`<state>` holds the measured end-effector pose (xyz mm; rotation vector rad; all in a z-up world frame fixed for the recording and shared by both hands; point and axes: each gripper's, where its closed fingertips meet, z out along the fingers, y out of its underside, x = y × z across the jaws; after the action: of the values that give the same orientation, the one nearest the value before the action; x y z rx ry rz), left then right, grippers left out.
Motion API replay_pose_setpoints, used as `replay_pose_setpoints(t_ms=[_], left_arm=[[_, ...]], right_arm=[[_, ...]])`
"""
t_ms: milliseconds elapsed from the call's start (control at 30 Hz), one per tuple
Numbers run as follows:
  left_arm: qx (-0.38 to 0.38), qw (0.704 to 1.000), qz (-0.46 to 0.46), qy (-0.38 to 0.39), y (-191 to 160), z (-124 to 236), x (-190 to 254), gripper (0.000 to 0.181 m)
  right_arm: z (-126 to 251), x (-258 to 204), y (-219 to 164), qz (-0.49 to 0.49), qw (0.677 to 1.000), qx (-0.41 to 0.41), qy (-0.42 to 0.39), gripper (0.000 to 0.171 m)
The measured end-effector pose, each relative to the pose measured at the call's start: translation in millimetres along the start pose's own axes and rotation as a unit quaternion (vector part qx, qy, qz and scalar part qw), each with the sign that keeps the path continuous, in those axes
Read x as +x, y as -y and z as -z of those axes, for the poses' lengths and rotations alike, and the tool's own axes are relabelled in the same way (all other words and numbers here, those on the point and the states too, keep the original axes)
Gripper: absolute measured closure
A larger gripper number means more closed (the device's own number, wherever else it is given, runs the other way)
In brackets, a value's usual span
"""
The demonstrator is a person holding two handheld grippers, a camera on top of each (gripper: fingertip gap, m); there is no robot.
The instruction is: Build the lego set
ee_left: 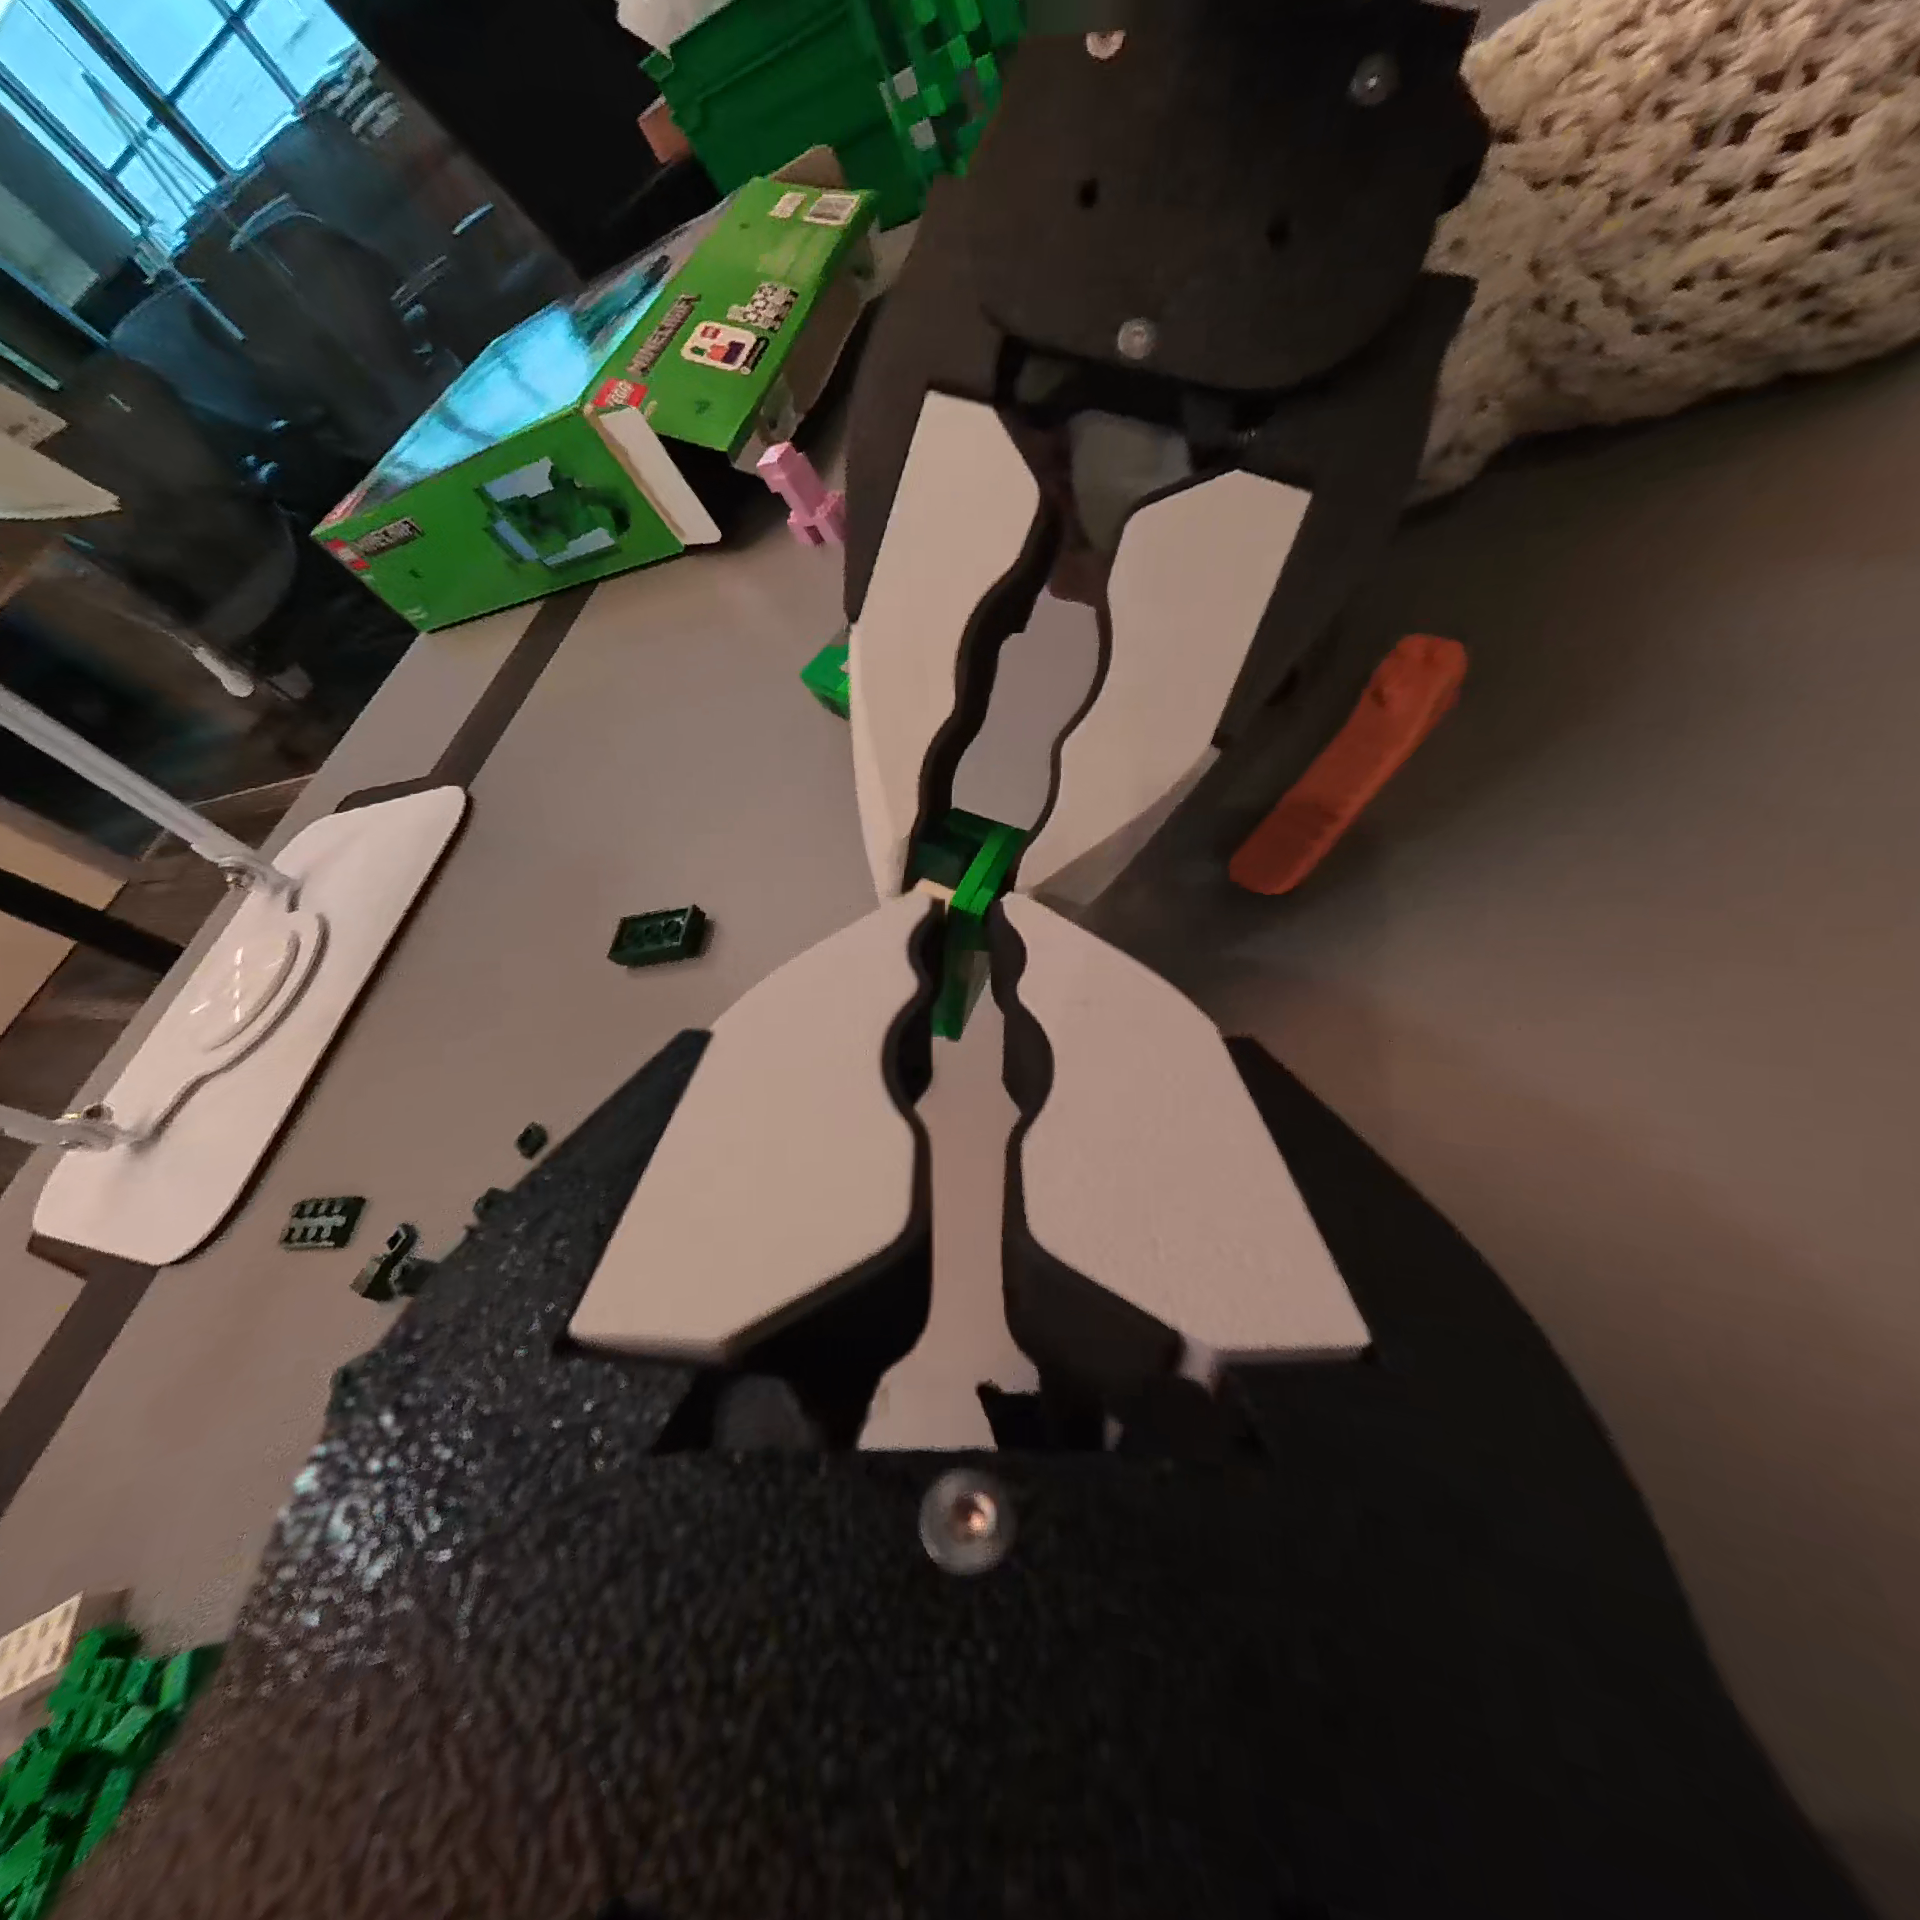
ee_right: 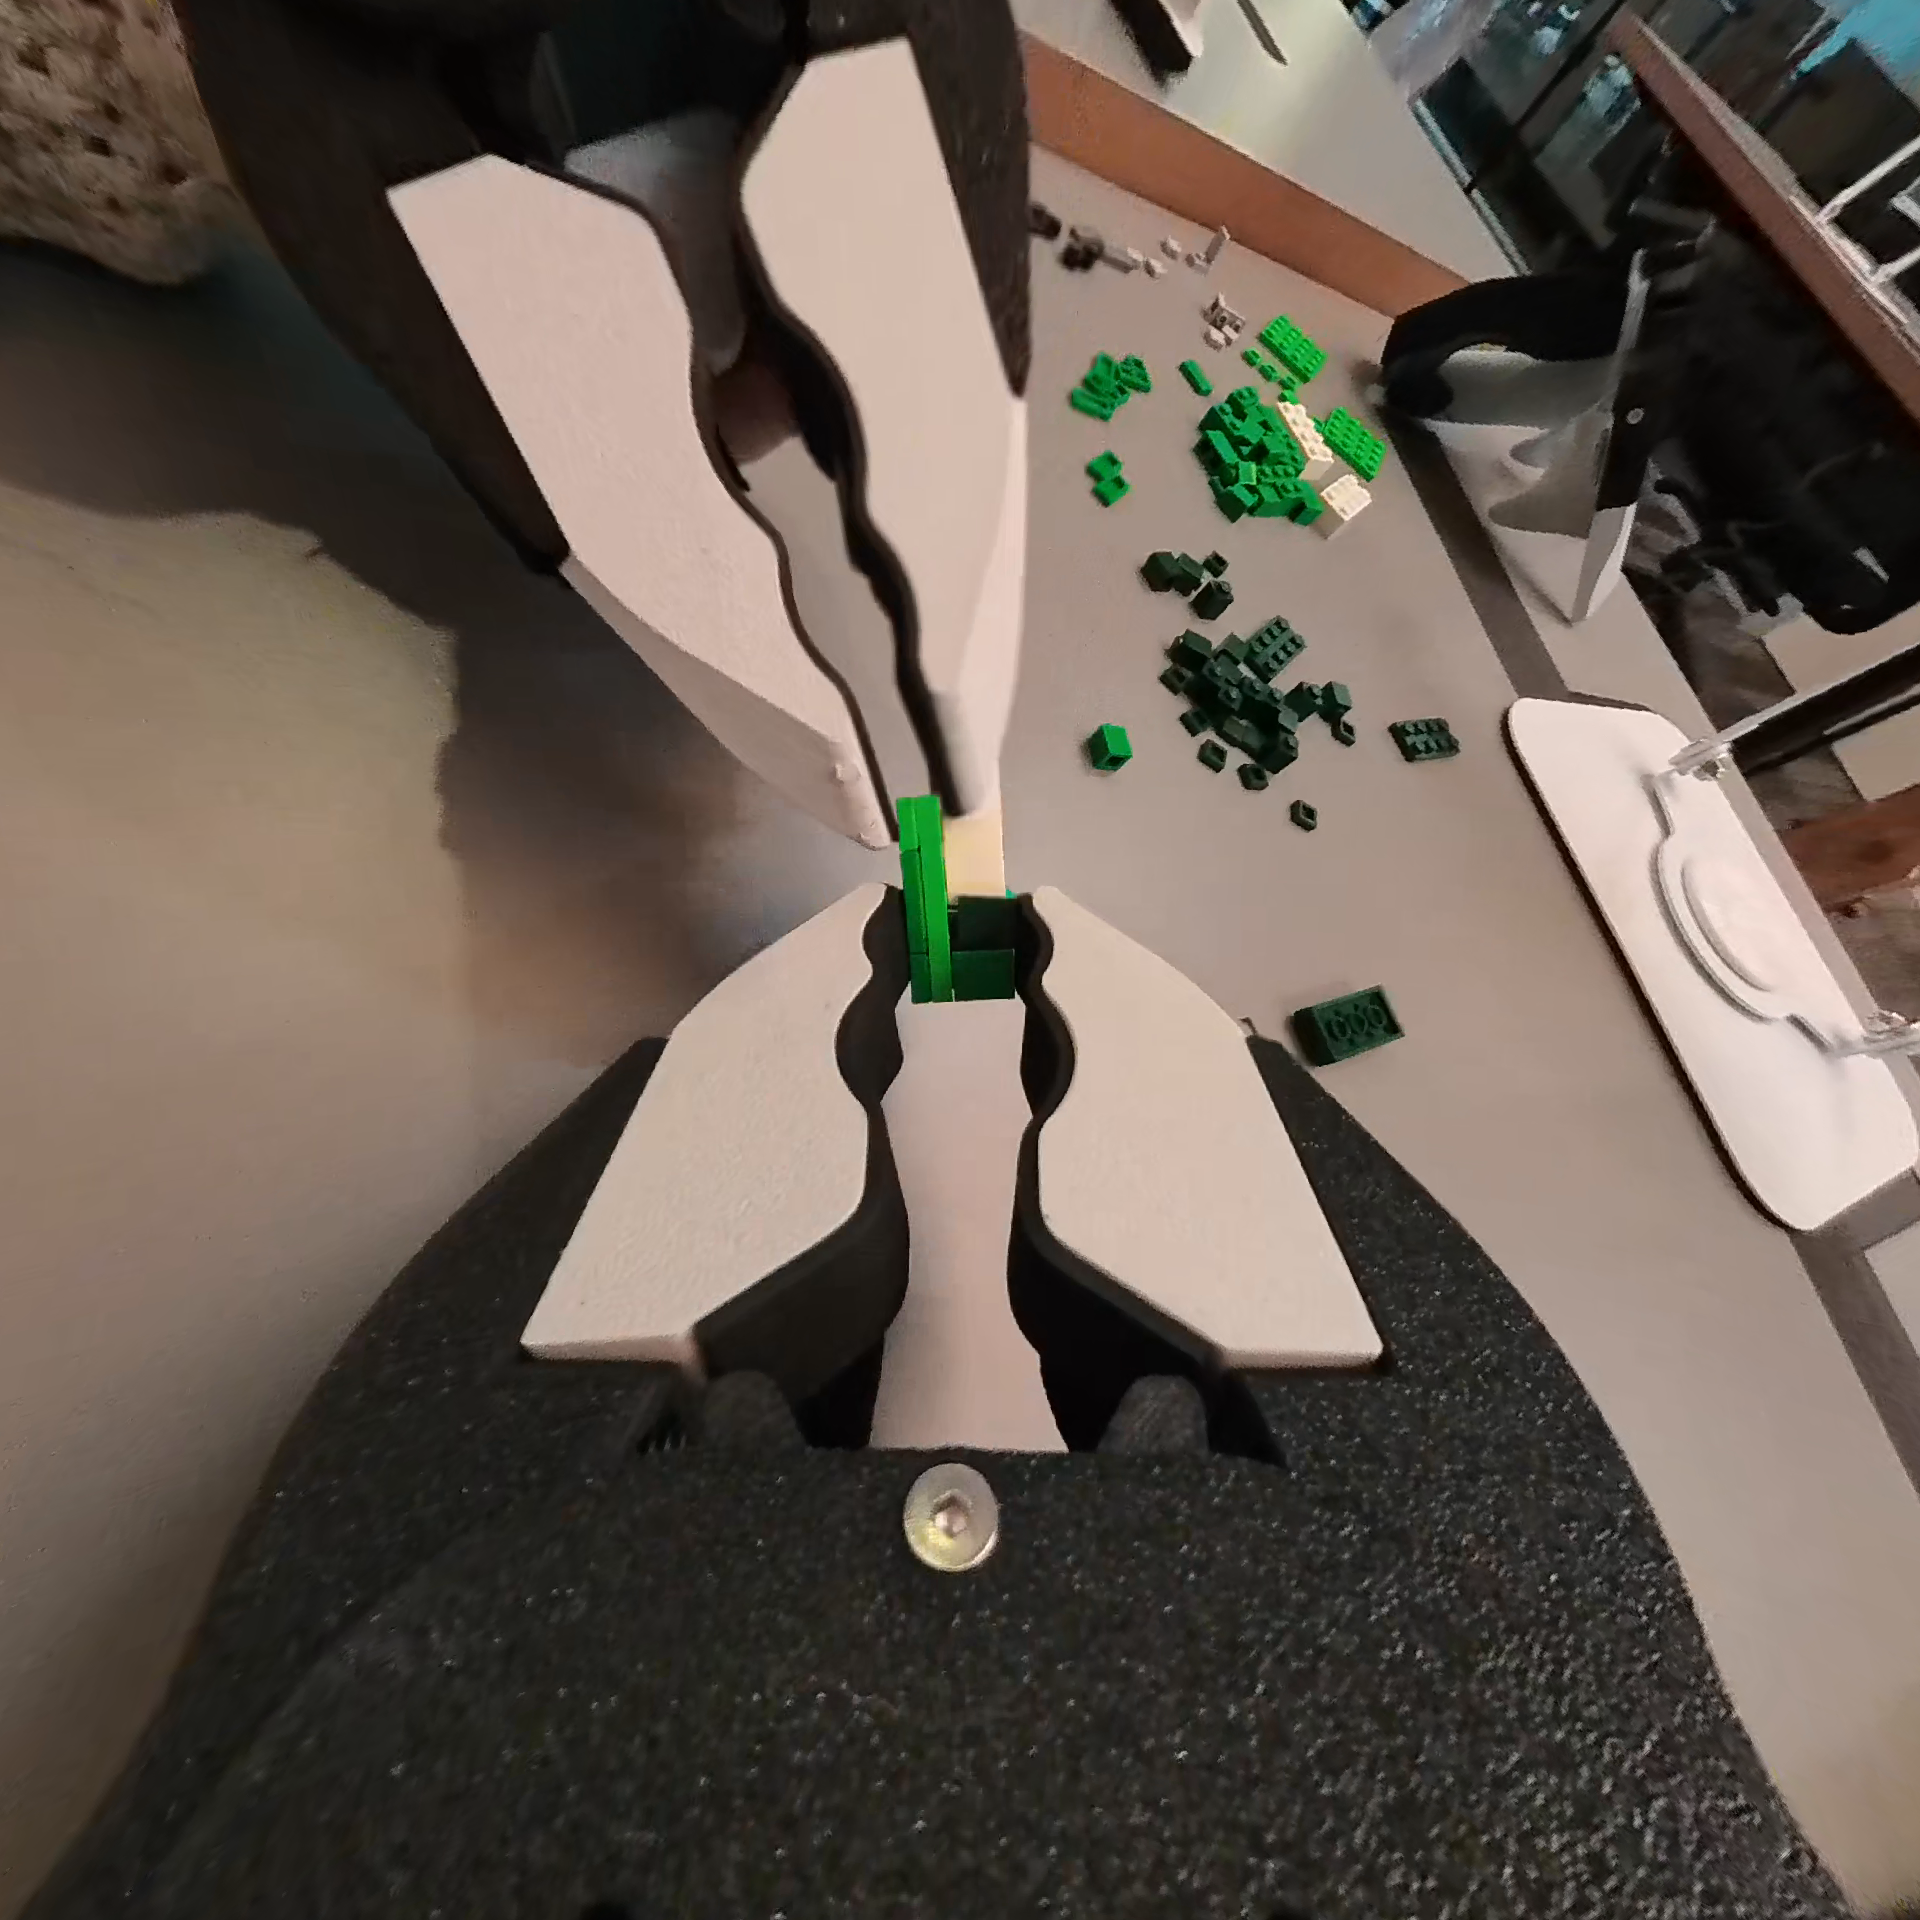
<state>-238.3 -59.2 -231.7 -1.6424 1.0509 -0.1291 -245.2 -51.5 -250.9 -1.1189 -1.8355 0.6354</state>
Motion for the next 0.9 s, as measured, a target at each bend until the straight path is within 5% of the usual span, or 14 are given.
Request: replay_pose_setpoints(t_ms=[100, 267, 500, 900], left_arm=[[0.0, 1.0, 0.01, -0.01, -0.2, -0.4, 1.8, 0.172], [-0.008, 1.0, 0.003, 0.019, -3.8, 4.8, -8.9, 0.142], [0.0, 0.999, 0.021, -0.041, -2.2, 9.5, 5.4, 0.162], [-0.008, 0.995, 0.045, -0.089, -4.0, 6.1, 17.9, 0.164]], right_arm=[[1.0, -0.4, -0.4, 0.022, 1.0, -0.004, -0.002, 0.152], [-0.5, -5.4, -0.1, 0.002, 1.0, 0.004, 0.016, 0.152], [3.2, -14.5, 5.5, -0.03, 0.997, 0.036, 0.068, 0.152], [7.3, -20.5, 1.5, 0.052, 0.997, 0.015, 0.059, 0.152]])
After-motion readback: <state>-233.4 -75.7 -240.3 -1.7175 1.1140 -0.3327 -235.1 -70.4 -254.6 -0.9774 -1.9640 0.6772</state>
